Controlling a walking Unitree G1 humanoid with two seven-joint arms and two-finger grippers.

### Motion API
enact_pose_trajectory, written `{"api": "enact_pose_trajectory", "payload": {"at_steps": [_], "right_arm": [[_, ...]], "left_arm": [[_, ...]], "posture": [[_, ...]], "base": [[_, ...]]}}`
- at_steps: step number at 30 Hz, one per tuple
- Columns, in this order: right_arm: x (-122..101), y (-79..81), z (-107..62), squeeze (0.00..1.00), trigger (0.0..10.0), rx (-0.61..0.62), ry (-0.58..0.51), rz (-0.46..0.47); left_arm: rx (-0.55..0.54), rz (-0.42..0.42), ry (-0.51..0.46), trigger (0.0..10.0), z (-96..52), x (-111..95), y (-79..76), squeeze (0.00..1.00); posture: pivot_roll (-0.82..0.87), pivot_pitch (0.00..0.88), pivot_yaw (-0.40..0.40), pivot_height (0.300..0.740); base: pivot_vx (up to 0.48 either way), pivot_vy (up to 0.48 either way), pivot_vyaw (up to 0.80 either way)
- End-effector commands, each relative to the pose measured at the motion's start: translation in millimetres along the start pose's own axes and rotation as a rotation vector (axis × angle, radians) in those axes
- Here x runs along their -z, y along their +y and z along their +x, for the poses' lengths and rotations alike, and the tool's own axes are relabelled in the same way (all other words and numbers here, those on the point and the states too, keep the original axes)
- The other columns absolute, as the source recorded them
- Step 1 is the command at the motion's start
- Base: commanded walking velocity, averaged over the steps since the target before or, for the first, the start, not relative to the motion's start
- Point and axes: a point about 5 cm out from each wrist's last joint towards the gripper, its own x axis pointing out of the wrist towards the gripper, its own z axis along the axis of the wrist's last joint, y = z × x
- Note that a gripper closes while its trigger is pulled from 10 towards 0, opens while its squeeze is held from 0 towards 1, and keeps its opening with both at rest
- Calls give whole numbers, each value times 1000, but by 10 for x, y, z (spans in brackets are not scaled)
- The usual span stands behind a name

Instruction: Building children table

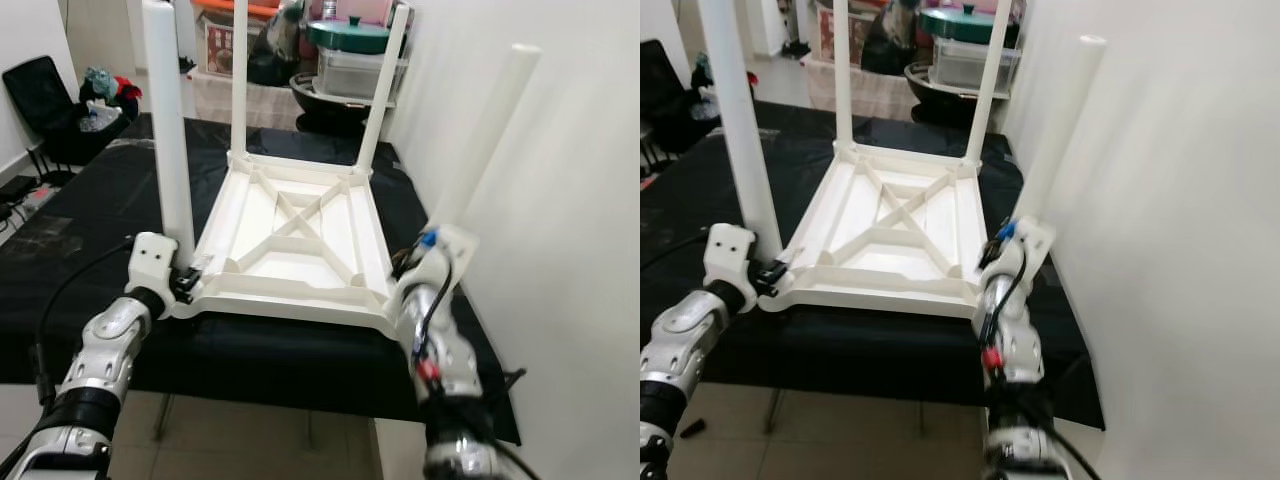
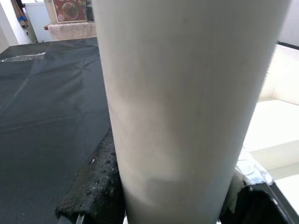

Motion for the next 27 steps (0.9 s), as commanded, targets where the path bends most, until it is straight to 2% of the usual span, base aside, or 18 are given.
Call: {"api": "enact_pose_trajectory", "payload": {"at_steps": [1, 9, 10, 11, 12, 13, 15, 16, 17, 18, 19, 20, 21, 22, 23, 25, 26, 27], "right_arm": [[-139, -7, 16, 761, 10000, -56, -53, -5], [-139, -7, 16, 761, 10000, -56, -53, -5], [-249, -47, 23, 0, 10000, -158, -96, -42], [-249, -47, 23, 0, 10000, -158, -96, -42], [-401, -180, 25, 0, 0, -333, -152, -177], [-494, -372, 131, 0, 0, -235, -139, -251], [-494, -372, 131, 0, 0, -235, -139, -251], [-577, -628, 235, 0, 0, 8, -129, -242], [-509, -871, 220, 0, 0, 317, -95, -103], [-354, -962, 146, 0, 0, 536, -47, -3], [-354, -962, 146, 0, 0, 536, -47, -3], [-209, -940, 36, 0, 0, 663, -24, 62], [-209, -940, 36, 0, 0, 663, -24, 62], [-93, -814, -55, 0, 0, 715, -5, 103], [-93, -814, -55, 0, 0, 715, -5, 103], [40, -463, -141, 0, 627, 672, 59, 153], [40, -463, -141, 0, 627, 672, 59, 153], [59, -244, -152, 0, 10000, 551, 85, 149]], "left_arm": [[-53, 23, 33, 10000, -70, 61, 119, 0], [-53, 23, 33, 10000, -70, 61, 119, 0], [-52, 23, 36, 10000, -81, 75, 120, 0], [-52, 23, 36, 10000, -81, 75, 120, 0], [-49, 25, 33, 10000, -69, 62, 123, 0], [-47, 27, 30, 10000, -58, 48, 124, 0], [-47, 27, 30, 10000, -58, 48, 124, 0], [-46, 27, 27, 10000, -51, 37, 124, 0], [-46, 27, 27, 10000, -54, 41, 122, 0], [-45, 28, 29, 10000, -60, 52, 117, 0], [-45, 28, 29, 10000, -60, 52, 117, 0], [-44, 27, 30, 10000, -62, 57, 109, 0], [-44, 27, 30, 10000, -62, 57, 109, 0], [-42, 26, 30, 10000, -60, 56, 101, 0], [-42, 26, 30, 10000, -60, 56, 101, 0], [-34, 26, 29, 10000, -50, 49, 78, 0], [-34, 26, 29, 10000, -50, 49, 78, 0], [-29, 26, 29, 10000, -42, 49, 56, 0]], "posture": [[79, 0, -107, 740], [79, 0, -107, 740], [73, 0, -105, 740], [73, 0, -105, 740], [66, 0, -101, 740], [66, 0, -101, 740], [66, 0, -101, 740], [67, 0, -102, 740], [69, 0, -100, 740], [69, 0, -97, 740], [69, 0, -97, 740], [75, 0, -99, 740], [75, 0, -99, 740], [74, 0, -95, 740], [74, 0, -95, 740], [70, 0, -91, 740], [70, 0, -91, 740], [67, 0, -95, 740]], "base": [[0, 0, 0], [0, 0, 0], [0, 0, 0], [0, 0, 0], [0, 0, 0], [0, 0, 0], [0, 0, 0], [0, 0, 0], [0, 0, 0], [0, 0, 0], [0, 0, 0], [0, 0, 0], [0, 0, 0], [0, 0, 0], [0, 0, 0], [0, 0, 0], [0, 0, 0], [0, 0, 0]]}}
